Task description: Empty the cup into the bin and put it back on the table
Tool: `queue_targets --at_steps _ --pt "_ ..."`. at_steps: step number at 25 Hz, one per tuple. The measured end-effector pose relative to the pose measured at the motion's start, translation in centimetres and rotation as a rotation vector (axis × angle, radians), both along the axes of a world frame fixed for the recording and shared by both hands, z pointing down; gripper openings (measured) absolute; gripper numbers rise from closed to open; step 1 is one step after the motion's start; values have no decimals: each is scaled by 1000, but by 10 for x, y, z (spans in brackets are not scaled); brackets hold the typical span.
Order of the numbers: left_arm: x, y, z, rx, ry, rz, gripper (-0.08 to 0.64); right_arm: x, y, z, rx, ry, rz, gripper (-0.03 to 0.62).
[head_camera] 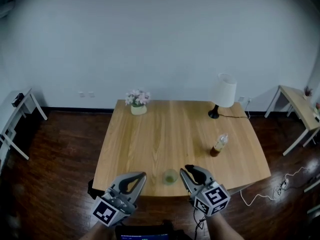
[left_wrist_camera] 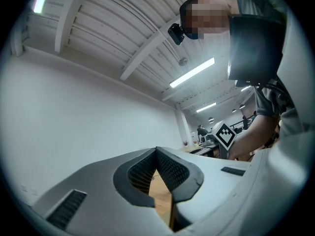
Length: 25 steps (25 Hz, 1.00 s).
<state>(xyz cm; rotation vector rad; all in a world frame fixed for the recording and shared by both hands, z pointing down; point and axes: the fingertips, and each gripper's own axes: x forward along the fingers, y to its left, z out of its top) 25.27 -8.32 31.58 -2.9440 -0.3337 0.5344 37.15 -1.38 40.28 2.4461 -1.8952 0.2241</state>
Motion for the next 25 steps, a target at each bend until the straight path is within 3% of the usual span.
queue_targets --at_steps 7,15,20,25 --pt "24 -4 9 14 -21 -25 -9 13 -34 5 10 4 -65 83" --pt "44 -32 51 29 -108 -144 -9 25 -65 29 6 -14 -117 83" --pt "54 -54 88 -50 -195 -165 -9 37 -79 53 0 -59 -100 83" --pt "67 -72 114 -77 -235 -171 -9 54 -93 76 -28 -67 -59 83"
